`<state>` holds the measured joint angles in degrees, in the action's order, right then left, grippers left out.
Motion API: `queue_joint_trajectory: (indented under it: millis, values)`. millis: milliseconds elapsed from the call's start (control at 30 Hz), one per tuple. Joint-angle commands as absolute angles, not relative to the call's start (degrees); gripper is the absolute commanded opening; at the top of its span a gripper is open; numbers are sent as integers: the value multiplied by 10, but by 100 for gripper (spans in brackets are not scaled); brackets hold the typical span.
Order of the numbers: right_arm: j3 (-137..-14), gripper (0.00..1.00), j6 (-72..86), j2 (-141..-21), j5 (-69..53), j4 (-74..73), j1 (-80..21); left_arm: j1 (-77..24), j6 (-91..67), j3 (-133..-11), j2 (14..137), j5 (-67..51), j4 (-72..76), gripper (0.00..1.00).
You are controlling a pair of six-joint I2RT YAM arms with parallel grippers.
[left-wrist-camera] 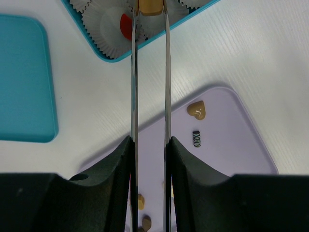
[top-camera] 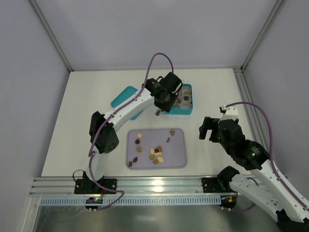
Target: Pack the chocolate
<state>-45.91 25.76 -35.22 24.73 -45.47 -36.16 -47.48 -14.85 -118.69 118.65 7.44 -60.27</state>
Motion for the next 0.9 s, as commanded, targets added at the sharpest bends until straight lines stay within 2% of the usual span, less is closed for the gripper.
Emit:
queue_joint_trajectory:
  millis: [0, 867]
  values:
    - [-458, 100, 252, -345, 251, -435, -359, -472, -141, -1187, 1189, 71, -594, 34]
    - [-458, 100, 252, -348, 252, -435, -360, -468, -134, -1189, 1165, 73, -588, 38]
